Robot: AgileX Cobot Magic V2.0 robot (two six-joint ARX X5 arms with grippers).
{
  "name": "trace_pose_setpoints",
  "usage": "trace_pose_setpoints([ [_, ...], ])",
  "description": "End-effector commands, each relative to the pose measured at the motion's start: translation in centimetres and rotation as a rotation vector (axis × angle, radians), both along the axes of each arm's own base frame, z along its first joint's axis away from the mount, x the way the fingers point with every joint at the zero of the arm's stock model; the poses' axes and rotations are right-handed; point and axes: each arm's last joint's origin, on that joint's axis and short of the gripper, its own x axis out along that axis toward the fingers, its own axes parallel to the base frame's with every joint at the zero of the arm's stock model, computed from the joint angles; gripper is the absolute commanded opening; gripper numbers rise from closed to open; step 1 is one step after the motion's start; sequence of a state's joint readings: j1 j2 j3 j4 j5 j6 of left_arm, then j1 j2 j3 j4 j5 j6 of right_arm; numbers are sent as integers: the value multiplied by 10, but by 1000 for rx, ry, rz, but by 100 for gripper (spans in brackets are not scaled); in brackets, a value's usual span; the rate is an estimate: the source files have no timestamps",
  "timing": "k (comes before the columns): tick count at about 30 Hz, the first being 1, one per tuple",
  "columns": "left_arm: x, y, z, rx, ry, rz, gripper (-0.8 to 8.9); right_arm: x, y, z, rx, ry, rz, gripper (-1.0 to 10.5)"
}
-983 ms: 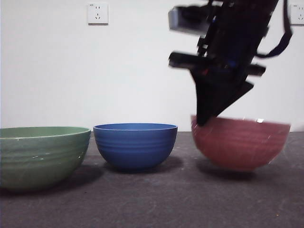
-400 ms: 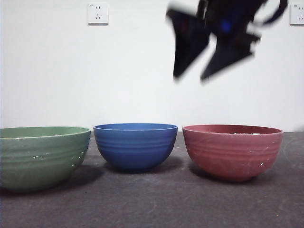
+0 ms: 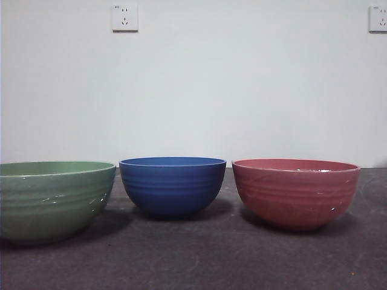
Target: Pick up the green bowl on the top,put the green bowl on the left,pick up the red bowl in the middle,put the red bowl on the right
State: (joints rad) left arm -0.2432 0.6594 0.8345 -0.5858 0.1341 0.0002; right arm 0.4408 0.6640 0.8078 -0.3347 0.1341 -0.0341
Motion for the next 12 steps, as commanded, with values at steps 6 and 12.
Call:
trace_pose_setpoints([
  [6,-17,4,-28,0,-43,-2,-3,-29,-21,-24,49,-119,-91,5],
  [12,-15,4,-30,7,-14,-2,-3,-29,-21,-26,42,-109,-104,5],
])
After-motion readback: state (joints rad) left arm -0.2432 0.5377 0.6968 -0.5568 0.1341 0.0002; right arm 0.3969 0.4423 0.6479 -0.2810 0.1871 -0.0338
